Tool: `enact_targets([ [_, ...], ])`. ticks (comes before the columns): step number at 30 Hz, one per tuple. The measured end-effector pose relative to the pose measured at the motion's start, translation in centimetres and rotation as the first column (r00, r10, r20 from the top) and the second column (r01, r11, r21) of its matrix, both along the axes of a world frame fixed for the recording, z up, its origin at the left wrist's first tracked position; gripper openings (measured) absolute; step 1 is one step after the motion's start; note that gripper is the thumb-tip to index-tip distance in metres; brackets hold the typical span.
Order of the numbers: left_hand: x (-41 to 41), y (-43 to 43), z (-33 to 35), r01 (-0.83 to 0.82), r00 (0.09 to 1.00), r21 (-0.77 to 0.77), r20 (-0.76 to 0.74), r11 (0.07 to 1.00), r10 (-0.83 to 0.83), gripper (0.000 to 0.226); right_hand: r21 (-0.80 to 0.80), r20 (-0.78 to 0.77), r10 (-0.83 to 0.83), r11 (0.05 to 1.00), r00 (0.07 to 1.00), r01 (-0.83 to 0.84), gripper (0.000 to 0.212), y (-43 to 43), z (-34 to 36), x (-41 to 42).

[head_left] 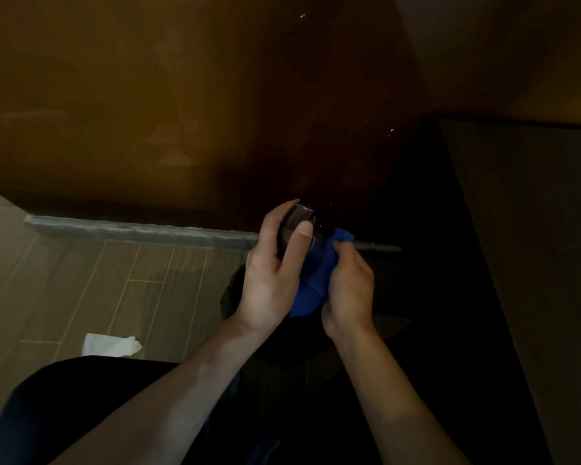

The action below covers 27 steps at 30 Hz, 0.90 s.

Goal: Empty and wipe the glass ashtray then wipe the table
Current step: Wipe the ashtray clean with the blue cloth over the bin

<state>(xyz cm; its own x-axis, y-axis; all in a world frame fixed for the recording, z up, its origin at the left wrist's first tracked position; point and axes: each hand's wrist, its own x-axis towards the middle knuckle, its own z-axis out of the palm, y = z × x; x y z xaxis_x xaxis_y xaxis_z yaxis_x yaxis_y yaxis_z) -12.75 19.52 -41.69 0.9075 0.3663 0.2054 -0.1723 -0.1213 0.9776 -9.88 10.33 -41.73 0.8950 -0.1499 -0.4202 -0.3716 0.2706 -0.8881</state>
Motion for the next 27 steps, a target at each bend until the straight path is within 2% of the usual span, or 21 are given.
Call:
enact_targets([
  [3,0.0,0.2,-0.2,-0.009,1.0,0.006,0.01,1.0,0.009,0.048,-0.21,0.097,0.04,0.977,0.994,-0.019,0.03,0.1,-0.6,-0.5],
  [8,-0.2,0.3,-0.1,0.02,1.0,0.061,0.019,0.998,-0.021,0.042,0.003,-0.035,0.021,1.0,0.999,-0.021,0.022,-0.2,-0.6,0.3],
  [13,0.1,0.5,-0.2,-0.003,1.0,0.048,0.011,0.999,0.003,0.044,-0.227,0.095,0.038,0.974,0.995,-0.015,0.029,-0.4,-0.7,-0.3],
  [17,0.1,0.5,-0.1,-0.006,1.0,0.073,-0.012,0.997,0.007,0.043,-0.371,0.143,0.071,0.929,0.987,-0.014,0.037,-0.5,-0.4,-0.5],
  [19,0.3,0.8,-0.2,-0.034,0.999,0.019,-0.031,0.999,0.034,0.045,-0.468,0.173,0.141,0.883,0.975,-0.045,0.033,-0.6,-0.2,-0.7],
  [22,0.8,1.1,0.3,-0.086,0.992,-0.16,-0.105,0.983,0.069,0.048,-0.609,0.263,0.254,0.792,0.931,-0.044,0.03,-1.4,0.0,-1.1],
  [25,1.4,1.5,1.1,-0.142,0.982,-0.359,-0.171,0.923,0.084,0.043,-0.756,0.424,0.439,0.653,0.792,0.043,0.02,-2.5,0.2,-1.4],
  [27,1.7,1.9,1.5,-0.175,0.976,-0.458,-0.2,0.872,0.09,0.045,-0.792,0.472,0.546,0.607,0.692,0.062,0.015,-2.8,0.2,-1.7],
])
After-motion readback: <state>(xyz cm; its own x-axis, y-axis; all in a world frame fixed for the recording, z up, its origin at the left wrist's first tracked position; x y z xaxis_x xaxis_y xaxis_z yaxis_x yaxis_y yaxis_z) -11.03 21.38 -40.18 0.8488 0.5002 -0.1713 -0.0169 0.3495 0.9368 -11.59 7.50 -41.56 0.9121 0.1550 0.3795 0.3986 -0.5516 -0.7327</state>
